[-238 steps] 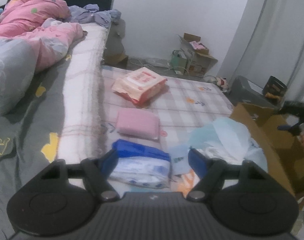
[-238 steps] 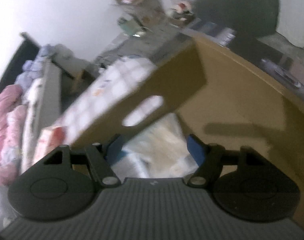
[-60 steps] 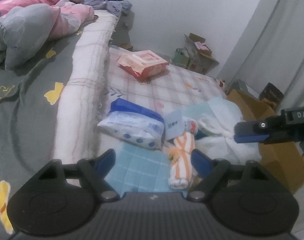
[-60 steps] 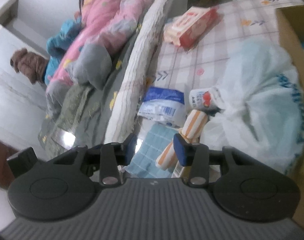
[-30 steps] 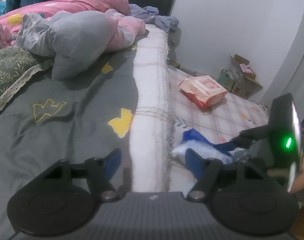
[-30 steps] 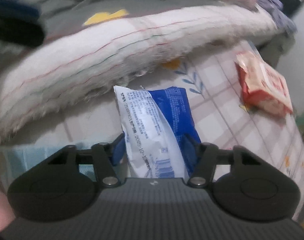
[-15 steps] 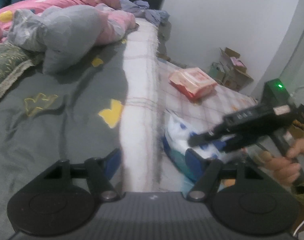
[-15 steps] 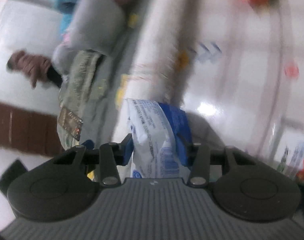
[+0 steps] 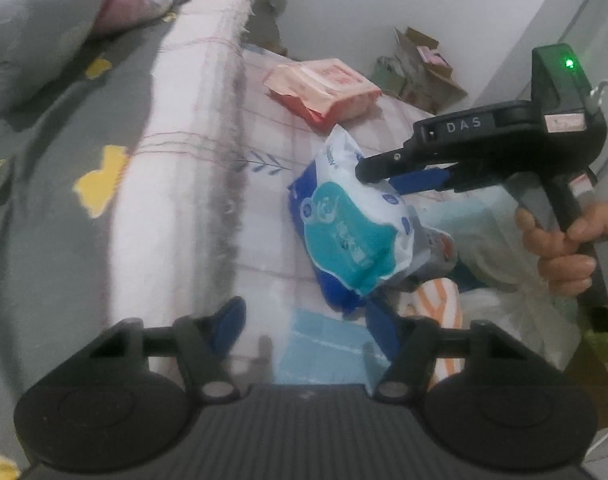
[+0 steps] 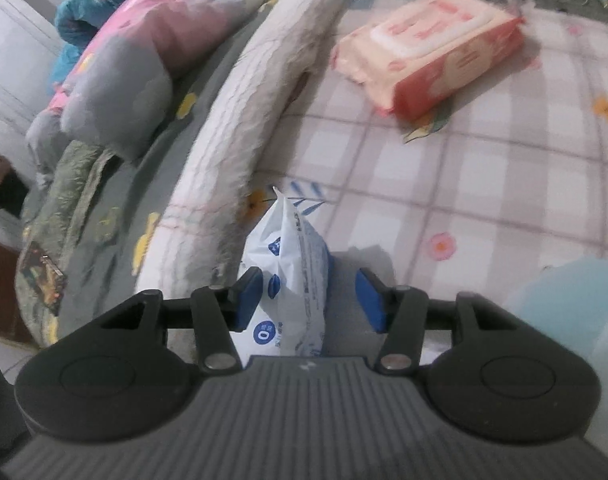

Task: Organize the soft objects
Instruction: 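Lift the diaper pack with the right tool off the bed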

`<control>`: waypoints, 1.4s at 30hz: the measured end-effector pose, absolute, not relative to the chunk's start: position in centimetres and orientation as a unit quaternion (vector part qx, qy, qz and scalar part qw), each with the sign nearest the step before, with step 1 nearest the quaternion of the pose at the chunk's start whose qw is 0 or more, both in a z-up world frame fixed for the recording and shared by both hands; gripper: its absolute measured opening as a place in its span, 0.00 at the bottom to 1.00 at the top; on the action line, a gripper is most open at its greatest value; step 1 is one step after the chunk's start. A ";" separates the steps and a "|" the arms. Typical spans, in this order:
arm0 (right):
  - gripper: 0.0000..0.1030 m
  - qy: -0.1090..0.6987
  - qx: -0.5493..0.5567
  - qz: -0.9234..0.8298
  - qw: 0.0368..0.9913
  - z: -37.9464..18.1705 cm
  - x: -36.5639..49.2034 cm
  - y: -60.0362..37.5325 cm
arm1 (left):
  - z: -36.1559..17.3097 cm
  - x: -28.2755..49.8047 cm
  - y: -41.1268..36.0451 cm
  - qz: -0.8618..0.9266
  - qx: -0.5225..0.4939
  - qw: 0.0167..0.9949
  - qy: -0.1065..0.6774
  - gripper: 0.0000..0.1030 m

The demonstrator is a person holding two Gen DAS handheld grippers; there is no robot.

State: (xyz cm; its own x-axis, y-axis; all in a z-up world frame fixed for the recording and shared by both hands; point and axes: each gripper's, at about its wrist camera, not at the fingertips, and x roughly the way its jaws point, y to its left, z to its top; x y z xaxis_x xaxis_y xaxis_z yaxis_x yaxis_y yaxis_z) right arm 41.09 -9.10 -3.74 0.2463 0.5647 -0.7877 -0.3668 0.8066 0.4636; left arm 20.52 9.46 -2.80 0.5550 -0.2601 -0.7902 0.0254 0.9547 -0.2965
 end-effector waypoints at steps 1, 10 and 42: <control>0.51 0.537 0.089 0.292 0.786 -3.7 41.2 -9.3 | -2.8 20.9 9.2 -0.084 -0.125 0.872 0.465 0.62; 0.52 0.555 0.110 0.249 0.786 -5.1 42.3 -13.4 | -3.5 24.9 7.9 -0.102 -0.127 0.859 0.485 0.53; 0.42 0.616 0.196 0.263 0.716 -9.6 44.7 -10.0 | -6.5 33.9 7.6 -0.111 -0.180 0.798 0.565 0.63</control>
State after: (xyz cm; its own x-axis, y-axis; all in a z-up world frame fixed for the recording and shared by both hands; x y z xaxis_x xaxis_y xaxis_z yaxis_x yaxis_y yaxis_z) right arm 44.67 -10.05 -9.58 0.1025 0.6182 -0.7793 -0.1358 0.7848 0.6046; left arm 33.86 7.58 -6.52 0.3380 -0.3800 -0.8610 -0.0262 0.9107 -0.4122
